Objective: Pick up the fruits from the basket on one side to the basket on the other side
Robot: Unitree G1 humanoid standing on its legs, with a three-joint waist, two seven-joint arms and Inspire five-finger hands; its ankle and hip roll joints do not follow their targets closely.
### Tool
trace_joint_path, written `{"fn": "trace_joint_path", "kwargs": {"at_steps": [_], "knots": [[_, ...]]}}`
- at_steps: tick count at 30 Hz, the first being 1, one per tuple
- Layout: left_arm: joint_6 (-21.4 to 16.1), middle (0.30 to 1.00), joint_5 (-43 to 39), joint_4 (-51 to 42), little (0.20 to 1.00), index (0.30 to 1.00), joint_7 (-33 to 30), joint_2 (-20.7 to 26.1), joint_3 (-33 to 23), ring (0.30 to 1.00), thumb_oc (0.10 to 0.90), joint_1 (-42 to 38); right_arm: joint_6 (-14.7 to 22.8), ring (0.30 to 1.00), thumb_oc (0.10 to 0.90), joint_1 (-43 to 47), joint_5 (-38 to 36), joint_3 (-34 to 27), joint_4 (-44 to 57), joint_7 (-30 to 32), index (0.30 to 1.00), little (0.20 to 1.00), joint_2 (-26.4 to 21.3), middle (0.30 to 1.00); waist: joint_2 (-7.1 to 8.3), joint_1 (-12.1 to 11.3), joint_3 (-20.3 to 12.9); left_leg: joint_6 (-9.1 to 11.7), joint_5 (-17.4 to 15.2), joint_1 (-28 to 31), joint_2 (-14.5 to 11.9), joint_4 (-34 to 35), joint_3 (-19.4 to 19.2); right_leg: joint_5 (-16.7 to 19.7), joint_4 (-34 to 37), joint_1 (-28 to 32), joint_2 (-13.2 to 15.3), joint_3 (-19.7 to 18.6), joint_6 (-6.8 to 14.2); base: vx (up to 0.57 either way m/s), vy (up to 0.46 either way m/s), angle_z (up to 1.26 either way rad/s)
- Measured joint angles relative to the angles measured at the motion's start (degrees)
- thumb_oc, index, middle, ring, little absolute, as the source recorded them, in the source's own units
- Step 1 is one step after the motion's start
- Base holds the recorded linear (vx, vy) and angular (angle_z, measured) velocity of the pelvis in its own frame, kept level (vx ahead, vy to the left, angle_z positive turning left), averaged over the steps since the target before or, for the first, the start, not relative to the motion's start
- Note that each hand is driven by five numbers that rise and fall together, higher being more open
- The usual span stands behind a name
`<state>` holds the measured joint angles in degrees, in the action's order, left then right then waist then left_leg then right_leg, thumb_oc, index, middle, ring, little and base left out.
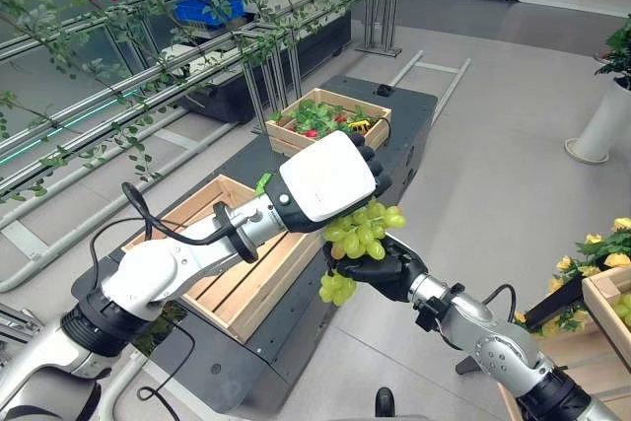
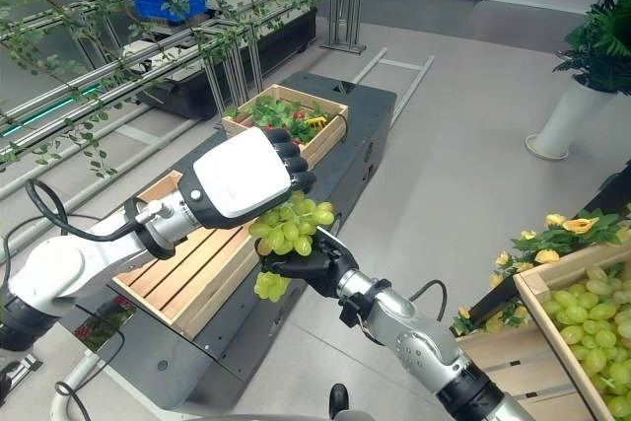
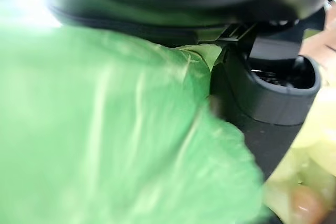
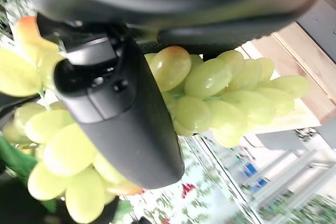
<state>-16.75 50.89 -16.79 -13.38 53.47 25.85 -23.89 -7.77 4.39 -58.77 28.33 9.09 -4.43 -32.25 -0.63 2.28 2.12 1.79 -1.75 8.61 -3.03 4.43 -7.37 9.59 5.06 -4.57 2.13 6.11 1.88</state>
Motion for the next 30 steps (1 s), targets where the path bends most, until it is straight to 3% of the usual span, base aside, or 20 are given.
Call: {"fn": "trace_joint_path", "kwargs": {"at_steps": [5, 9, 12, 13, 14, 15, 16, 17, 18, 19, 21, 23, 25, 30], "knots": [[1.39, 0.900, -5.90, 0.59, 0.900, 0.900, -2.02, -0.41, -1.75, 0.900, 0.800, 6.70, 2.85, 0.300, 0.400, -3.07, 0.11, -6.31, -2.44, 1.38, 0.300, 0.300, 1.46, 0.300, 0.15, 0.12, -0.07, 0.00, -0.03, -0.62, 0.10, -0.02, -1.17, 0.14, 0.01, -1.30, -0.46, -2.20, 0.11, -0.05, -0.061, -0.14], [1.27, 0.900, -19.13, 5.28, 0.900, 0.900, -3.05, -2.28, -6.48, 0.900, 0.800, 12.13, 5.47, 0.300, 0.400, -5.02, 0.11, -12.12, -3.25, 1.68, 0.300, 0.300, 1.57, 0.300, 0.41, -0.02, -0.07, -0.03, -0.32, -1.01, 0.55, -0.24, -0.27, 0.62, 0.02, -2.79, -1.72, -6.03, -0.24, -0.04, 0.004, -0.33], [1.68, 0.900, -30.58, 10.45, 0.900, 0.900, -3.06, -8.31, -11.27, 0.900, 0.800, 15.52, 7.27, 0.300, 0.400, -5.01, 0.10, -15.28, -3.44, 1.50, 0.300, 0.300, 2.71, 0.300, 1.39, -0.29, 0.51, -1.59, -1.39, -1.74, 1.76, -2.63, 4.78, 1.25, 0.02, -3.14, -1.62, -11.06, -0.04, -0.01, 0.077, -0.50], [1.76, 0.900, -34.25, 11.51, 0.900, 0.900, -3.06, -9.59, -12.02, 0.900, 0.800, 16.10, 8.04, 0.300, 0.400, -4.99, 0.11, -16.05, -3.67, 1.13, 0.300, 0.300, 3.71, 0.300, 2.38, -0.11, 0.85, -3.18, -2.58, -2.63, 3.10, -5.14, 7.52, 2.00, 0.00, -3.24, -1.60, -13.74, 0.50, -0.01, 0.141, -0.87], [1.62, 0.900, -39.75, 12.06, 0.900, 0.900, -3.04, -12.22, -13.93, 0.900, 0.800, 17.70, 8.30, 0.300, 0.400, -4.43, 0.10, -16.88, -4.57, 0.00, 0.300, 0.300, 4.73, 0.300, 3.75, -1.09, 1.06, -5.54, -4.29, -3.95, 7.13, -6.29, 14.51, 2.32, 0.02, -4.14, -0.68, -18.69, 1.15, 0.00, 0.101, -1.03], [1.67, 0.900, -42.37, 12.18, 0.900, 0.900, -3.05, -13.38, -14.41, 0.900, 0.800, 18.18, 8.49, 0.300, 0.400, -4.33, 0.09, -17.21, -4.68, -0.33, 0.300, 0.300, 5.05, 0.300, 3.89, -1.66, 1.08, -5.79, -4.40, -3.62, 8.63, -5.01, 16.23, 2.32, 0.12, -4.87, -0.71, -19.61, 1.35, -0.01, 0.106, -1.43], [1.60, 0.900, -48.13, 12.19, 0.900, 0.900, -2.49, -15.71, -15.78, 0.900, 0.800, 19.24, 8.54, 0.300, 0.400, -3.90, 0.18, -17.81, -5.09, -1.47, 0.300, 0.300, 5.83, 0.300, 3.21, -2.47, 1.25, -6.26, -1.86, -3.48, 9.27, -2.62, 16.63, 1.76, 0.25, -6.04, -1.57, -19.47, 1.94, -0.03, 0.150, -1.61], [1.67, 0.900, -53.23, 12.44, 0.900, 0.900, -1.81, -18.88, -17.08, 0.900, 0.800, 20.12, 8.56, 0.300, 0.400, -4.19, 0.41, -17.89, -5.51, -1.88, 0.300, 0.300, 7.11, 0.300, 2.39, -3.40, 1.63, -6.96, -1.10, -2.28, 7.86, -0.80, 13.35, 1.39, -2.65, -6.88, -2.73, -17.40, 2.05, -0.06, 0.188, -1.67], [1.40, 0.900, -59.71, 12.31, 0.900, 0.900, 0.08, -23.28, -18.70, 0.900, 0.800, 21.38, 8.56, 0.300, 0.400, -4.71, 1.65, -17.98, -5.88, -2.10, 0.300, 0.300, 8.51, 0.300, 1.02, -3.36, 1.89, -6.89, -1.12, -1.40, 6.07, -0.17, 11.28, -0.23, -9.72, -7.75, -4.71, -14.56, 0.57, -0.07, 0.173, -1.20], [1.21, 0.900, -66.36, 12.14, 0.900, 0.900, 1.97, -26.32, -19.09, 0.900, 0.800, 21.71, 8.78, 0.300, 0.400, -5.23, 2.54, -18.07, -5.87, -2.18, 0.300, 0.300, 9.07, 0.300, 0.53, -2.93, 1.87, -6.63, -0.93, -1.02, 5.46, -0.04, 10.84, -3.09, -12.59, -7.71, -5.43, -13.16, 0.97, -0.06, 0.135, -0.65], [1.13, 0.900, -77.09, 11.79, 0.900, 0.900, 6.15, -29.76, -18.71, 0.900, 0.800, 21.73, 8.94, 0.300, 0.400, -5.54, 3.13, -18.12, -5.94, -2.54, 0.300, 0.300, 10.55, 0.300, 2.66, -1.71, 2.02, -6.25, -0.48, -1.35, 6.96, -0.18, 9.96, -5.49, -9.92, -6.15, -4.04, -13.89, 0.55, -0.08, 0.156, -0.42], [1.56, 0.900, -87.25, 11.98, 0.900, 0.900, 10.41, -31.66, -15.25, 0.900, 0.800, 21.90, 9.17, 0.300, 0.400, -5.89, 4.71, -17.84, -5.94, -2.55, 0.300, 0.300, 11.05, 0.300, 2.64, -1.03, 2.45, -6.17, -0.42, -1.79, 7.41, -0.45, 10.38, -1.59, -3.84, -4.26, -3.31, -15.07, 0.78, -0.08, 0.150, -0.47], [1.54, 0.900, -91.32, 11.96, 0.900, 0.900, 13.44, -32.09, -12.77, 0.900, 0.800, 21.87, 9.20, 0.300, 0.400, -5.91, 4.72, -17.60, -5.94, -2.55, 0.300, 0.300, 10.96, 0.300, 2.33, -0.47, 2.92, -6.21, -0.48, -1.48, 7.83, -0.30, 10.20, 0.10, -1.16, -3.10, -2.82, -15.36, 1.09, -0.11, 0.186, -0.30], [1.51, 0.900, -99.11, 11.93, 0.900, 0.900, 20.32, -32.47, -10.84, 0.900, 0.800, 21.77, 10.27, 0.300, 0.400, -5.97, 4.72, -17.55, -5.94, -2.75, 0.300, 0.300, 10.78, 0.300, 2.05, 0.27, 5.12, -6.97, -0.33, -1.05, 9.10, 0.19, 6.86, 1.54, -0.02, -3.73, -2.21, -16.91, 2.42, -0.14, 0.089, -0.38]]}}
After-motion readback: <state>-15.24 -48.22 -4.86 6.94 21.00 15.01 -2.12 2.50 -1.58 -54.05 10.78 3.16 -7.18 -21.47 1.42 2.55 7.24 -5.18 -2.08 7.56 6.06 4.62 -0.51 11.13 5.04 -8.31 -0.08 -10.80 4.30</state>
